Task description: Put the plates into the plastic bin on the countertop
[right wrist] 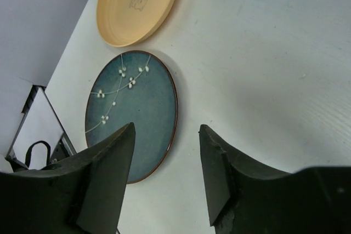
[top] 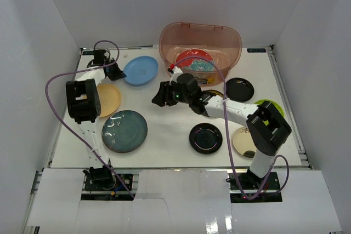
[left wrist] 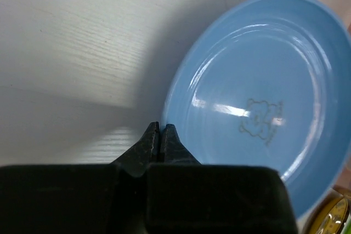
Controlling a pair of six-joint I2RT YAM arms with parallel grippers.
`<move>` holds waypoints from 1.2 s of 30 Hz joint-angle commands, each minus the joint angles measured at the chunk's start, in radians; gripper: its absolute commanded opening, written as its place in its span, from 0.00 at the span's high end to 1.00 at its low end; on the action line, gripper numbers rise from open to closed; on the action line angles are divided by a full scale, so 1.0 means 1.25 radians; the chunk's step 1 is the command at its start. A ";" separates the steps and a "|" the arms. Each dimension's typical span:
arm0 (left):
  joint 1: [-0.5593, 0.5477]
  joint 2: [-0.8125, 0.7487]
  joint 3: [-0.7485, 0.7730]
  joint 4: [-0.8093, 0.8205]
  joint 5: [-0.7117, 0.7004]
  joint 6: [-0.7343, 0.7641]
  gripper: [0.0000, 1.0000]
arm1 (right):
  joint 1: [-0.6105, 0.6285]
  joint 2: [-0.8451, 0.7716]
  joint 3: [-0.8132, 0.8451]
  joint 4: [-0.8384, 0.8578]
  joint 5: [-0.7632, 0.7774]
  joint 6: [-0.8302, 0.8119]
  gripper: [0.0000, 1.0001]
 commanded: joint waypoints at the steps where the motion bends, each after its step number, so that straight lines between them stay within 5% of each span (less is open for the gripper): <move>1: -0.002 -0.081 0.004 0.060 0.018 -0.053 1.00 | 0.023 0.026 0.057 0.024 0.015 -0.019 0.42; 7: -0.001 -0.314 -0.134 0.173 -0.004 -0.201 1.00 | 0.061 0.105 0.125 0.004 0.046 -0.022 0.28; 14: -0.001 -0.637 -0.359 0.255 -0.038 -0.325 1.00 | 0.088 0.268 0.275 -0.032 0.102 0.000 0.32; 19: -0.021 -0.808 -0.437 0.260 -0.051 -0.330 1.00 | 0.093 0.417 0.505 -0.101 0.125 0.042 0.33; 26: -0.161 -0.834 -0.407 0.197 -0.034 -0.301 1.00 | 0.106 0.688 0.858 -0.227 0.166 0.112 0.32; 36: -0.231 -0.874 -0.408 0.173 -0.083 -0.231 1.00 | 0.131 0.775 0.897 -0.127 0.154 0.209 0.38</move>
